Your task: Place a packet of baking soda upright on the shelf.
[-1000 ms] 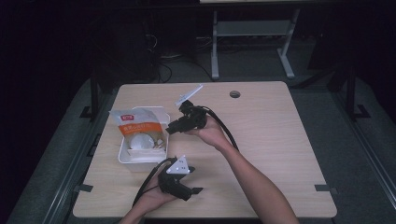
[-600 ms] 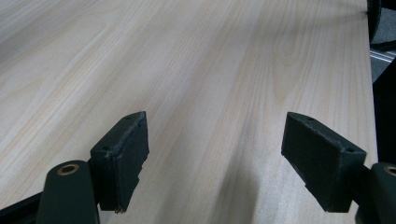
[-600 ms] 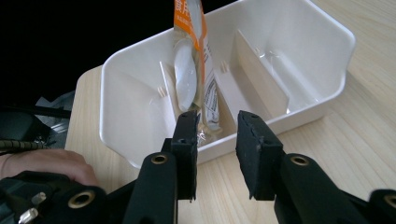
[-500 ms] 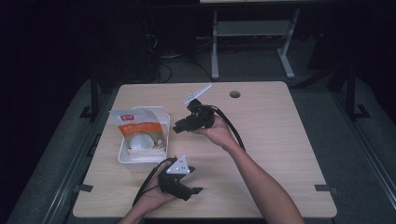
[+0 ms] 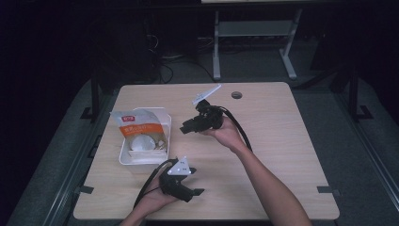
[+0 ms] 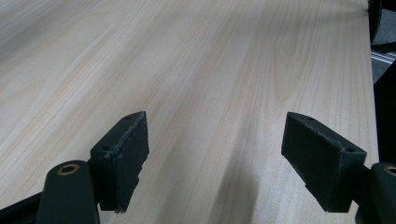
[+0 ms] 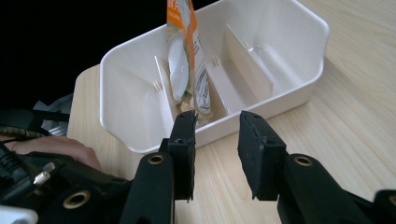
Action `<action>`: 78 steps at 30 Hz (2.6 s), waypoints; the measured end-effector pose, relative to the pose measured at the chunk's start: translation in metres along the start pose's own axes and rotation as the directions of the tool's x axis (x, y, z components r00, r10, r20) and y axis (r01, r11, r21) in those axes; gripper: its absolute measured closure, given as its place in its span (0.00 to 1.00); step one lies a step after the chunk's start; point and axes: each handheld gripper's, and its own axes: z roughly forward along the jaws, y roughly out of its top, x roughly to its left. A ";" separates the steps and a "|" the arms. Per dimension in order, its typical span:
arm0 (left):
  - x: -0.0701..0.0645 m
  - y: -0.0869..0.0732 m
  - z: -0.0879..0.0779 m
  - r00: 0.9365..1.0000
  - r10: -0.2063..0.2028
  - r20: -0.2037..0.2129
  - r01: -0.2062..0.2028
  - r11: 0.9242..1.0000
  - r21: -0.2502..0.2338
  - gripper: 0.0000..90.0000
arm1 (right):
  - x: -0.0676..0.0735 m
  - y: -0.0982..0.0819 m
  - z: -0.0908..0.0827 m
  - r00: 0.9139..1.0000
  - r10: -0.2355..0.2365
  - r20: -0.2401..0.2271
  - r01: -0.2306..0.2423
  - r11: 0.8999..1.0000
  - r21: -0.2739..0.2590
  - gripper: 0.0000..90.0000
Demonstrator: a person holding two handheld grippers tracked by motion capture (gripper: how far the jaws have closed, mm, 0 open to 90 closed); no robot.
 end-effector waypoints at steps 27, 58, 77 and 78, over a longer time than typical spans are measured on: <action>0.001 0.000 -0.001 1.000 -0.008 0.000 0.008 1.000 -0.006 0.25 | -0.006 -0.031 -0.043 0.997 0.057 0.048 -0.055 0.998 -0.027 0.65; 0.002 0.000 -0.002 1.000 -0.014 -0.011 0.014 1.000 -0.016 0.25 | -0.003 -0.081 -0.098 0.988 0.124 0.096 -0.118 0.991 -0.069 0.55; 0.003 0.000 -0.002 1.000 -0.022 -0.012 0.022 1.000 -0.023 0.25 | 0.006 -0.115 -0.119 0.981 0.157 0.114 -0.149 0.986 -0.079 0.53; 0.003 0.000 -0.002 1.000 -0.022 -0.012 0.022 0.999 -0.023 0.25 | 0.006 -0.117 -0.120 0.980 0.159 0.117 -0.150 0.985 -0.080 0.53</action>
